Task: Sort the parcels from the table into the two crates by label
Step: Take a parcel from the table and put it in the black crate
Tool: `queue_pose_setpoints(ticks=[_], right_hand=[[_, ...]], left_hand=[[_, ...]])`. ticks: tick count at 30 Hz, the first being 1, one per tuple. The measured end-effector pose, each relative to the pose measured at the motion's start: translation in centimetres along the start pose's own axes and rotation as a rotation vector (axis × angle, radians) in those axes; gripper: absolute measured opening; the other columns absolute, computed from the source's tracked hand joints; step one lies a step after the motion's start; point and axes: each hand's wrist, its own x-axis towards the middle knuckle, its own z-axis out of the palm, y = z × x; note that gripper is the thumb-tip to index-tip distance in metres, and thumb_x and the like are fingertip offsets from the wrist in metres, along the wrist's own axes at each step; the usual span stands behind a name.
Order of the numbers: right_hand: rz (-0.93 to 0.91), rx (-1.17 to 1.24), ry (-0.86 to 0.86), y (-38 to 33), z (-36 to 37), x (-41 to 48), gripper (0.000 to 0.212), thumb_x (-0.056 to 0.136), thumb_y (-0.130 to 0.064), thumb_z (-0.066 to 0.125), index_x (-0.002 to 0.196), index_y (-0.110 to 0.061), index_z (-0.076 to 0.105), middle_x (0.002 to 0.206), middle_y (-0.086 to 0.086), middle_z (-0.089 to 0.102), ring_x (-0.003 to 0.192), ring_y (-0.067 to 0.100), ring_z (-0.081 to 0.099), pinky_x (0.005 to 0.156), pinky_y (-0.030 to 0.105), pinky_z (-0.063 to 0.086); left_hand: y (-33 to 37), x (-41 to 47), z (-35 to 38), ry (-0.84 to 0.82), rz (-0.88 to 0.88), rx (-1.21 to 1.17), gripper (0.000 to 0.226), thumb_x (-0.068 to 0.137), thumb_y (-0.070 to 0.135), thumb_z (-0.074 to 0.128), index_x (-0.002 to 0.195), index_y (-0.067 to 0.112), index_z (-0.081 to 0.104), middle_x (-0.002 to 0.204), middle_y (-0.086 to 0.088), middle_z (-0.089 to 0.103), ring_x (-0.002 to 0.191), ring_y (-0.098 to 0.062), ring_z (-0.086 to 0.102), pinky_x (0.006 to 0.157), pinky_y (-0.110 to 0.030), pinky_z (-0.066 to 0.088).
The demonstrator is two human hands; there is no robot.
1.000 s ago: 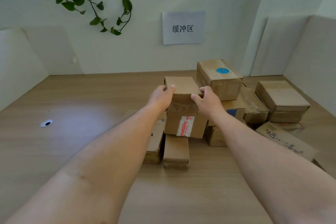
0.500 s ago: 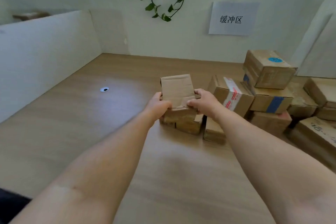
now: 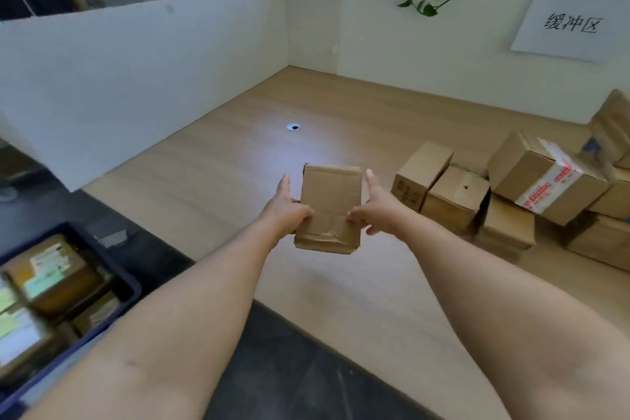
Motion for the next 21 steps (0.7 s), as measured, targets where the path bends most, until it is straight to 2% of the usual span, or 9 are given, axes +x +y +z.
queue_pose_setpoints(ticks=[3,6,10,13,16,21], right_hand=[[-0.046,-0.021,-0.069,-1.7,3.5,-0.2,0.102,0.087,-0.010,0.063,0.153,-0.036,-0.010,0.090,0.008,0.063,0.089,0.024,0.067,0.082,0.043,0.058],[-0.099,-0.046,-0.147,-3.8,6.9,-0.7,0.102,0.086,-0.004,0.063,0.152,-0.041,-0.006,0.092,0.010,0.062,0.086,0.027,0.067,0.079,0.043,0.058],[-0.154,-0.149,-0.250,-6.6,11.5,-0.9,0.097,0.087,0.000,0.061,0.149,-0.046,0.002,0.115,0.012,0.050,0.089,0.030,0.066,0.077,0.044,0.060],[-0.180,-0.206,-0.297,-8.5,15.1,-0.8,0.094,0.087,0.002,0.061,0.147,-0.046,0.007,0.124,0.012,0.042,0.094,0.030,0.061,0.077,0.046,0.060],[-0.213,-0.246,-0.364,-10.3,18.5,-0.8,0.095,0.087,0.001,0.062,0.147,-0.045,0.005,0.126,0.011,0.042,0.096,0.030,0.061,0.076,0.045,0.060],[-0.288,-0.289,-0.410,-13.8,24.3,-0.9,0.075,0.092,-0.001,0.055,0.144,-0.037,0.014,0.124,0.011,0.044,0.099,0.031,0.060,0.070,0.039,0.060]], left_hand=[[-2.4,-1.5,-3.3,0.017,-0.037,0.006,0.100,0.086,-0.002,0.053,0.152,0.039,-0.009,0.109,-0.012,0.061,0.095,-0.024,0.062,0.081,-0.044,0.057],[-4.5,-3.3,-6.5,-0.005,-0.065,0.039,0.109,0.088,-0.001,0.057,0.146,0.049,-0.019,0.128,-0.014,0.049,0.107,-0.031,0.058,0.085,-0.052,0.056],[-6.9,-5.7,-10.7,-0.015,-0.115,0.014,0.114,0.089,-0.003,0.058,0.141,0.052,-0.028,0.148,-0.016,0.032,0.116,-0.036,0.054,0.087,-0.055,0.055],[-8.7,-7.4,-13.6,0.009,-0.154,0.020,0.115,0.089,-0.001,0.059,0.140,0.051,-0.030,0.149,-0.018,0.031,0.113,-0.034,0.056,0.084,-0.050,0.057],[-11.1,-8.7,-16.2,0.045,-0.210,0.047,0.114,0.088,0.001,0.061,0.143,0.052,-0.025,0.151,-0.016,0.029,0.108,-0.030,0.056,0.076,-0.042,0.059],[-15.2,-11.3,-20.4,0.145,-0.249,0.007,0.105,0.083,-0.006,0.061,0.146,0.050,-0.002,0.139,-0.013,0.039,0.113,-0.034,0.054,0.086,-0.047,0.057]])
